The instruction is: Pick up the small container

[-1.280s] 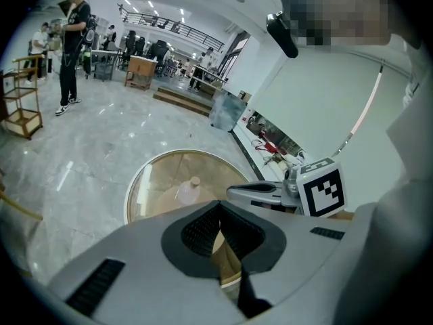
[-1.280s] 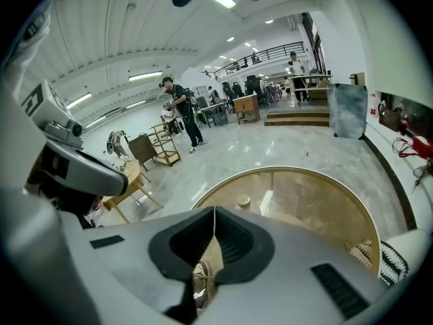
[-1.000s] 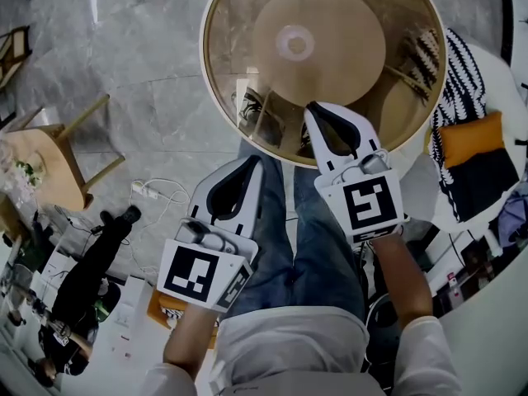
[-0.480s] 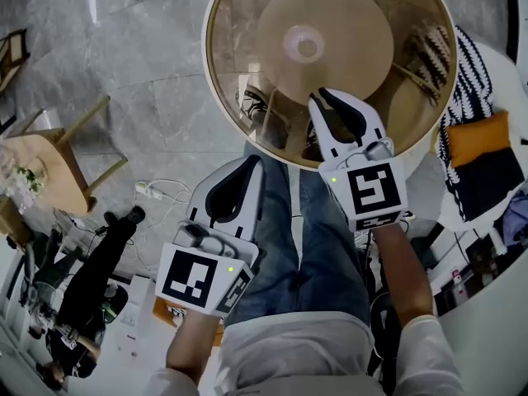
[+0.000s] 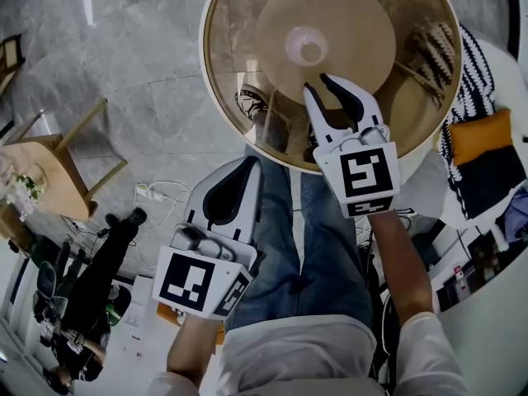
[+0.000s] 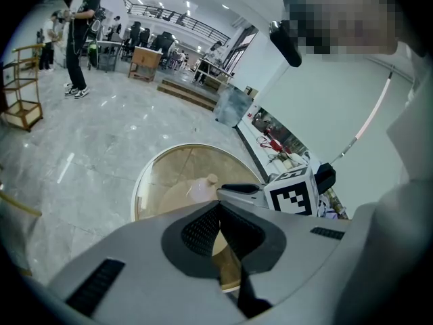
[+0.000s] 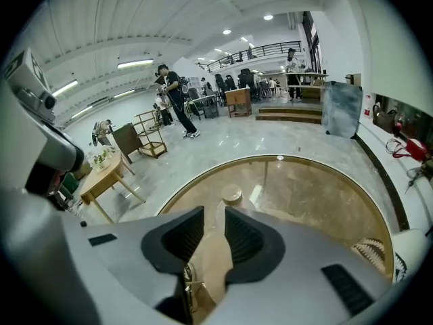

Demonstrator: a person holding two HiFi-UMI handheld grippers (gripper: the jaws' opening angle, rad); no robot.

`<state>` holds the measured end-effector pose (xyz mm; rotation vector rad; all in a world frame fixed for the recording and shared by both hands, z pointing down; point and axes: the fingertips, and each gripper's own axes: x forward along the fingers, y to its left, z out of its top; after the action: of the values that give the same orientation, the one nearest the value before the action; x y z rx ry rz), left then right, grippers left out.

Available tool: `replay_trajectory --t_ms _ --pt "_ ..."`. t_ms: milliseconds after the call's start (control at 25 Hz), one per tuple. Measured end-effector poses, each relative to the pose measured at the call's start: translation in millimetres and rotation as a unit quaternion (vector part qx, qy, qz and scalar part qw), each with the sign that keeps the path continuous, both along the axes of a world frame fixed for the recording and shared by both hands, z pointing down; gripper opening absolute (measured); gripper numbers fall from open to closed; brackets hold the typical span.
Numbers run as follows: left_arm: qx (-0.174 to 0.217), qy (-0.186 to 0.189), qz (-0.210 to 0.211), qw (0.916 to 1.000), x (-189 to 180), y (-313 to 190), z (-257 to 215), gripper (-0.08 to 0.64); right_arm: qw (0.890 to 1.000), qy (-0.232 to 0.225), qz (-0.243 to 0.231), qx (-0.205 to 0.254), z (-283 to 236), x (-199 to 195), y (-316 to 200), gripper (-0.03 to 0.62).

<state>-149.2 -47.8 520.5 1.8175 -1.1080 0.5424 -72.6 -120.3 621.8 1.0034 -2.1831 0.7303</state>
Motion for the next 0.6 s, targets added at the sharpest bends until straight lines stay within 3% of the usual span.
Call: replay_trajectory --t_ms 600 --pt "-0.015 0.001 0.002 0.9999 -14.6 -4.4 17.2 0.017 0.998 0.053 0.015 0.026 28.7 -1.1 -28.6 0.170"
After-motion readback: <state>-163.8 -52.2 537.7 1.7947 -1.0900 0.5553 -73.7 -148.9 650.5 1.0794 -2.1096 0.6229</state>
